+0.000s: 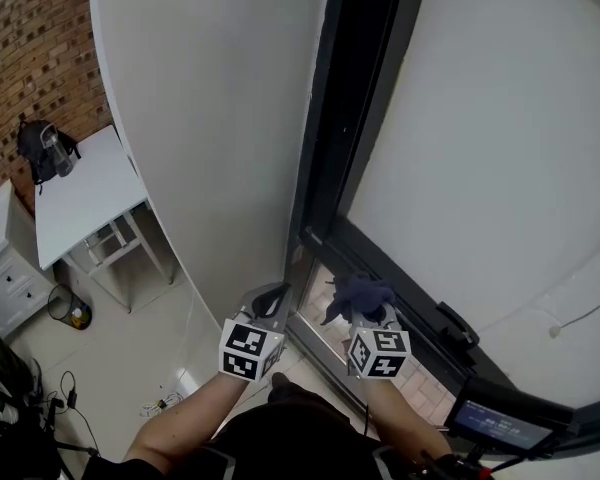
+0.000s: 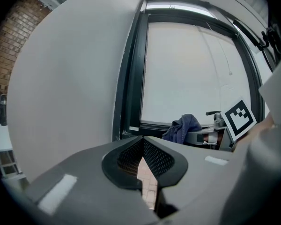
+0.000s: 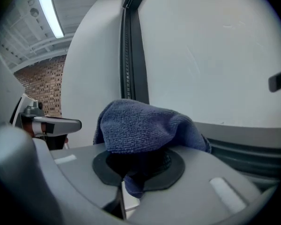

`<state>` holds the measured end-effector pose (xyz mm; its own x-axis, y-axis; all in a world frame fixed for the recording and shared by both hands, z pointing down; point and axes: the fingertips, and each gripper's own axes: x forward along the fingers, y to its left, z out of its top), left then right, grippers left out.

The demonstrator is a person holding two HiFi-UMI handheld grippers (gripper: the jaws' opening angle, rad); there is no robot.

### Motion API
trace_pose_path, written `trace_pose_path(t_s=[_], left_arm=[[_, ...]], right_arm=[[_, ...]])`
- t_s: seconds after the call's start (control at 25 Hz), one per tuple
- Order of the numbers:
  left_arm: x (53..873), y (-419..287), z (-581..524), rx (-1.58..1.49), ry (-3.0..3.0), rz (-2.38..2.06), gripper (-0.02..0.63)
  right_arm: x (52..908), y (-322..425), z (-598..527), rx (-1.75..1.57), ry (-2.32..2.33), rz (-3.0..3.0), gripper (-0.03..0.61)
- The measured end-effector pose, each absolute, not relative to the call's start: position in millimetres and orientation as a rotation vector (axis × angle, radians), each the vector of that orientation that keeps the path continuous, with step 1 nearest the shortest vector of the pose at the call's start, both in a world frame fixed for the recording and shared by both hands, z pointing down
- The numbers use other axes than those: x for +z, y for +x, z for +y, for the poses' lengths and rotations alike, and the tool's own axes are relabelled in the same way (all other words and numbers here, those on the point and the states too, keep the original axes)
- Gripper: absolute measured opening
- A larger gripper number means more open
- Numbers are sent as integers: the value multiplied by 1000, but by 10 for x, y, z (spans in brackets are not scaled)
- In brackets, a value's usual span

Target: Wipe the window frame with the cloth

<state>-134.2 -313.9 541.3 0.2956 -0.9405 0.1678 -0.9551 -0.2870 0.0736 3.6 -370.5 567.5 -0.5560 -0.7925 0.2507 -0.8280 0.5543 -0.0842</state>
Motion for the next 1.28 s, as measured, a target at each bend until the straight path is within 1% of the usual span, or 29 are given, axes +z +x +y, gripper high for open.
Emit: trace_pose_path(t_s=[0.12,0.28,0.4,0.8,1.04,1.28], left_arm=[[5443,-1434,-3208,149,2373,-1787,-6],[5491,-1602,-3569,171,2346,-1800,-6],[5477,-1709,-3601,175,2336,-1805,-6],[5421,-1757,-3486,193,2368,-1769,-6],[5338,-1921,-3498,186,2427,-1698,-6],[5228,-1999,-3419,192,2551,-1586,-6]], right_arm=[[5689,-184,-3805,294,1362,-2609,51],[5757,-532,-4221,304,1296,-2625,51],[5741,-694,-4246,304,1276,-2634,51],[5661,-897,-4086,330,1298,-2638,51],[5673,-1064,-4242,365,1398,-2618,51],[5650,-1043,-4249,428,1520,-2572,51]])
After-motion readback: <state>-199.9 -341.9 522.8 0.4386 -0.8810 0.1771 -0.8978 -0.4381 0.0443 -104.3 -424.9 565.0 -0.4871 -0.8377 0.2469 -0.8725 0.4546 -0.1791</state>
